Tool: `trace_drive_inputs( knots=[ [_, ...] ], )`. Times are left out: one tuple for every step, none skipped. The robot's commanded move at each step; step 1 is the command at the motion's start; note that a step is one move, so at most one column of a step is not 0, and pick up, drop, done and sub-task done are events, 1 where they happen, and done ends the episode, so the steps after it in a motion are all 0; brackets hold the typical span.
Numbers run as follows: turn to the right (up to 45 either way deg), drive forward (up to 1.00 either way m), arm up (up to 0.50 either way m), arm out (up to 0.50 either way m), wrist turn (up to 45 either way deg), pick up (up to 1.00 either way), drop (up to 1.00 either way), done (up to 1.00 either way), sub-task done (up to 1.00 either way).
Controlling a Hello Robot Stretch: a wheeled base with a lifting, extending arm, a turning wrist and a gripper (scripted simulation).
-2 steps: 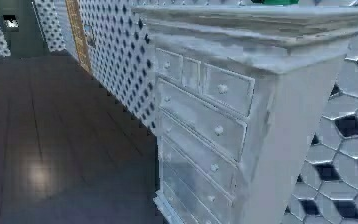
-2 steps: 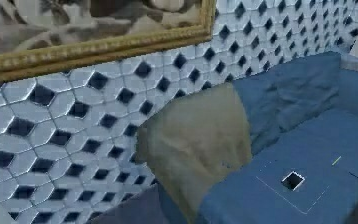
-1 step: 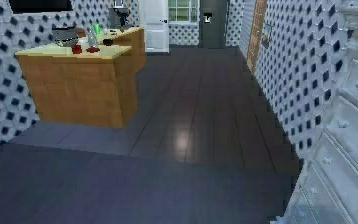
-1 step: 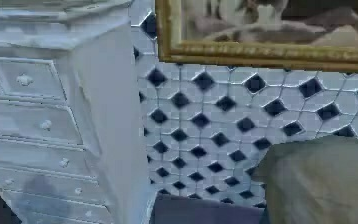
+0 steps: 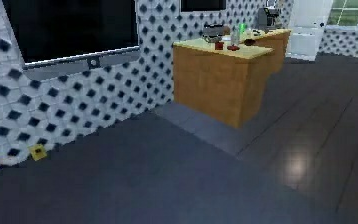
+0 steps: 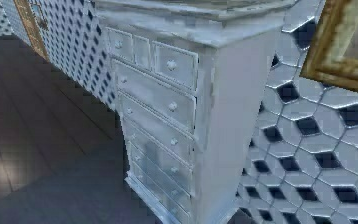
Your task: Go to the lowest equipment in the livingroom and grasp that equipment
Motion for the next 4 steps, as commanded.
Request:
trace_drive_inputs(
  knots=[
    [0.0,0.2,0.0,0.0,0.0,0.0,0.0,0.0,0.0],
    [-45.0,0.0,0.0,0.0,0.0,0.0,0.0,0.0,0.0],
    [-21.0,0.0,0.0,0.0,0.0,0.0,0.0,0.0,0.0],
    [0.0,0.35,0.0,0.0,0.0,0.0,0.0,0.0,0.0]
  ],
)
